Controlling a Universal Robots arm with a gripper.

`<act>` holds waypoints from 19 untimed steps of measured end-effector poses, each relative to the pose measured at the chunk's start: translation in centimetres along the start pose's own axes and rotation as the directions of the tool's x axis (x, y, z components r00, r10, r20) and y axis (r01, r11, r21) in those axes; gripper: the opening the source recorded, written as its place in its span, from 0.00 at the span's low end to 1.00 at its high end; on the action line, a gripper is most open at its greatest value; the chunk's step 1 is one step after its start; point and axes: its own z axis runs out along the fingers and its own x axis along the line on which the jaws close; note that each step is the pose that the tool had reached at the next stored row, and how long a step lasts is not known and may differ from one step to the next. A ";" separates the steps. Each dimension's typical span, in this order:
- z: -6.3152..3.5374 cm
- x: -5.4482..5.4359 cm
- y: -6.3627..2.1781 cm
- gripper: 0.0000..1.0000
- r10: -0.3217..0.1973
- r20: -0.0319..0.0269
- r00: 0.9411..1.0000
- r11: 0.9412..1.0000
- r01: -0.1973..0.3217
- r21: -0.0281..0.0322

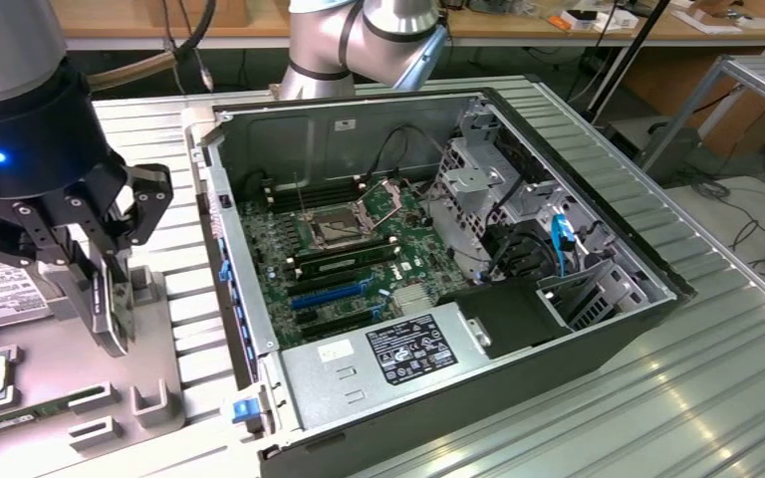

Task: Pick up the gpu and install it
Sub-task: 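Pick up the gpu and move the gpu toward the slot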

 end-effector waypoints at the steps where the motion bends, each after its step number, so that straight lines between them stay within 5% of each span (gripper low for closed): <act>1: -0.19 0.0 0.01 0.27 0.000 0.000 1.000 1.000 0.000 0.000; 19: -2.46 -0.1 0.11 0.27 0.000 0.000 1.000 1.000 0.000 0.000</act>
